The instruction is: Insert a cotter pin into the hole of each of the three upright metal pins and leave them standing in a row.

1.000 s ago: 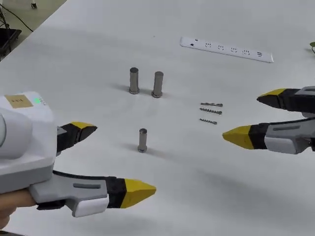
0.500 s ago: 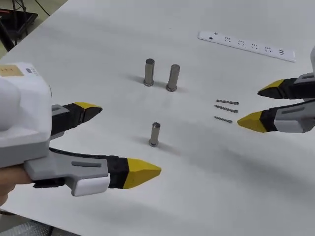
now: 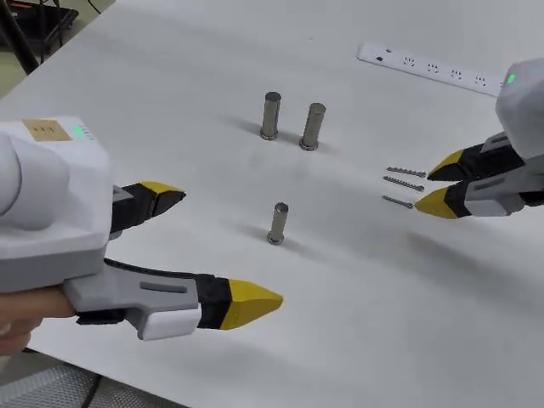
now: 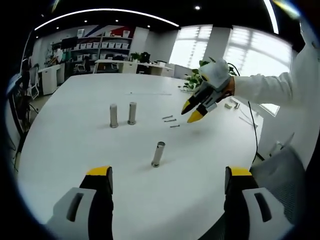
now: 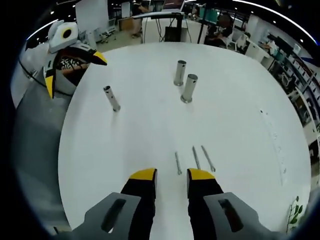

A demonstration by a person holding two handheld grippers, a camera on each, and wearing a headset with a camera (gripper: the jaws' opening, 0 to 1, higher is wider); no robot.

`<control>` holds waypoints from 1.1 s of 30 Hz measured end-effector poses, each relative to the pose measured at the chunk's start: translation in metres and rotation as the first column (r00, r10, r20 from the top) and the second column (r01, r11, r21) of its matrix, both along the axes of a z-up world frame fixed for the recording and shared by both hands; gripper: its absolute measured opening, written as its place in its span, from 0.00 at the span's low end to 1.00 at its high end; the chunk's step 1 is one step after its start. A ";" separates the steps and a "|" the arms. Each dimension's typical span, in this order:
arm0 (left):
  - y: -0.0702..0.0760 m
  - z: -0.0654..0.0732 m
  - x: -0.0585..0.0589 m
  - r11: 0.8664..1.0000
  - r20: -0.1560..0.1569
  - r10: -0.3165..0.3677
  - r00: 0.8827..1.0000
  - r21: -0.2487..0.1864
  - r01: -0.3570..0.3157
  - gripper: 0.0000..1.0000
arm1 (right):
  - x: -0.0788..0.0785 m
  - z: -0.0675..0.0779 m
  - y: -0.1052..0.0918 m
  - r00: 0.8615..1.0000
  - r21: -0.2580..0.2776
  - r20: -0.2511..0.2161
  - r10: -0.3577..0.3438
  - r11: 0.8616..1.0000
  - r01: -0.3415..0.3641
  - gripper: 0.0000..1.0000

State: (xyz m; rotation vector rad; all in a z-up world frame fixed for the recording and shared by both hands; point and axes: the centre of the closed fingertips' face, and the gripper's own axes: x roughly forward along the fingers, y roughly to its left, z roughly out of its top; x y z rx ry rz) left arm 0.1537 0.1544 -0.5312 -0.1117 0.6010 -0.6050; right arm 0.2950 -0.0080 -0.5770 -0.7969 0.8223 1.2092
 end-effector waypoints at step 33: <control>-0.006 0.024 0.008 0.986 0.034 0.062 0.997 -0.156 -0.056 0.86 | 0.012 -0.036 0.003 0.981 -0.194 -0.040 0.189 0.962 -0.193 0.00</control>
